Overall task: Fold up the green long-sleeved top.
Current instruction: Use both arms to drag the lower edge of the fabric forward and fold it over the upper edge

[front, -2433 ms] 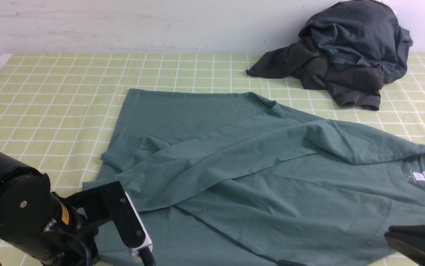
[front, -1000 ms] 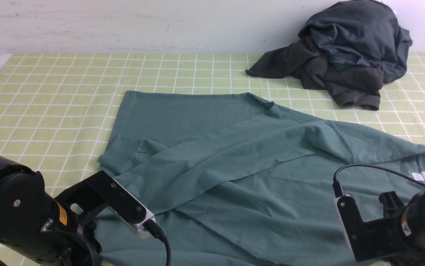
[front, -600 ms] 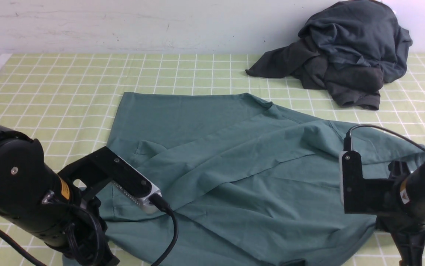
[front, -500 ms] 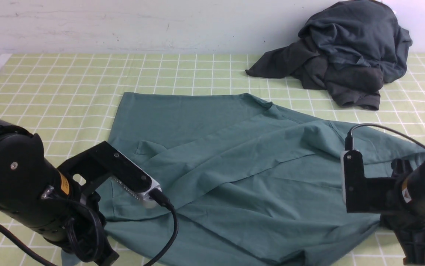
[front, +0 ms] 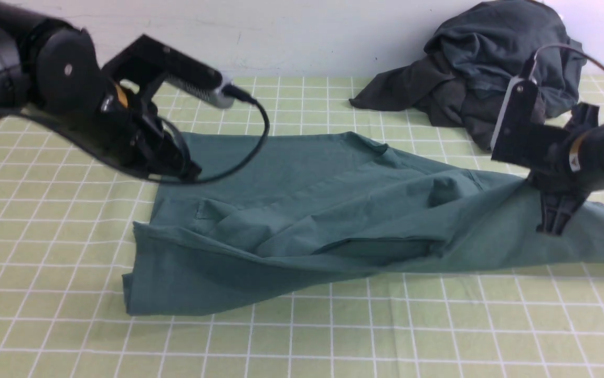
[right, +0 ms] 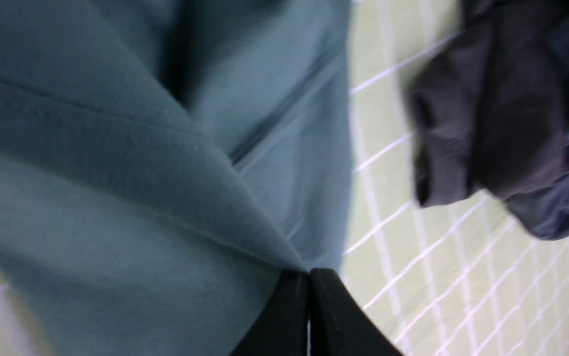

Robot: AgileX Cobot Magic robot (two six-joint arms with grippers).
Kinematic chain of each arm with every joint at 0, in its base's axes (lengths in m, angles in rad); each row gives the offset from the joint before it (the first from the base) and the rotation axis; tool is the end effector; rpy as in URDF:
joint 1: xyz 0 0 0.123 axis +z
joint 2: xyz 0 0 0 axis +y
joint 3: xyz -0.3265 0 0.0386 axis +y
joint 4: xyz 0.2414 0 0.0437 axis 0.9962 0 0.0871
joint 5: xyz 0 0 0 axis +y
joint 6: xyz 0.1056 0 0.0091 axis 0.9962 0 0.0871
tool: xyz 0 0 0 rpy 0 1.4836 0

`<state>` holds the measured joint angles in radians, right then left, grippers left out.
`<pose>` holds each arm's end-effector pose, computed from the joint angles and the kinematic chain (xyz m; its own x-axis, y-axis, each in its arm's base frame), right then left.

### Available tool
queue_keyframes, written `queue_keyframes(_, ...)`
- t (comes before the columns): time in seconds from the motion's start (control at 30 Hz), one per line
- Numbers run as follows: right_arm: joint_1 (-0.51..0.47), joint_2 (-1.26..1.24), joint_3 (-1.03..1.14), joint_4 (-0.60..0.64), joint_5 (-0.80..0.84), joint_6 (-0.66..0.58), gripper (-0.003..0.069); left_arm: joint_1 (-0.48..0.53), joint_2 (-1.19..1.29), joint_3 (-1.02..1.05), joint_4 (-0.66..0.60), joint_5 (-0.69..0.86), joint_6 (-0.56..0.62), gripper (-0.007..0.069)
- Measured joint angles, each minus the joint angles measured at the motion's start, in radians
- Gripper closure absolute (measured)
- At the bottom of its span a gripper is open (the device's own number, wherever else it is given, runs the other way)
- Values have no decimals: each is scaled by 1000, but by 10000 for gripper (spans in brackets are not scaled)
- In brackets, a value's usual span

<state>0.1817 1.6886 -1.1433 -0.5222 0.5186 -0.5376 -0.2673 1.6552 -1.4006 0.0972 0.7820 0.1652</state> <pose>0.3668 0.0407 0.2732 -0.3983 -0.9028 -0.1625 -0.6724 0.4078 -0.6177 0.3610 -0.0913 0.3407 -0.7093 0.4343 -0.5552 0.4006 0.8964 0.1896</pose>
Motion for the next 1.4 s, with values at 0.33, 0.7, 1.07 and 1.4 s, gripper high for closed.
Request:
queue_keyframes(0.33, -33, 200, -241, 85, 151, 2, 669, 56, 366, -412, -15, 344, 20, 607)
queue_keyframes(0.7, -33, 203, -248, 217, 240, -12, 669, 55, 379, -271, -168, 433, 168, 495)
queue_keyframes(1.07, -33, 203, -249, 226, 246, -13, 670, 54, 319, -148, -218, 429, 276, 207)
queue_keyframes(1.4, -33, 203, -249, 226, 239, -11, 670, 53, 350, -55, -240, 264, 580, 351)
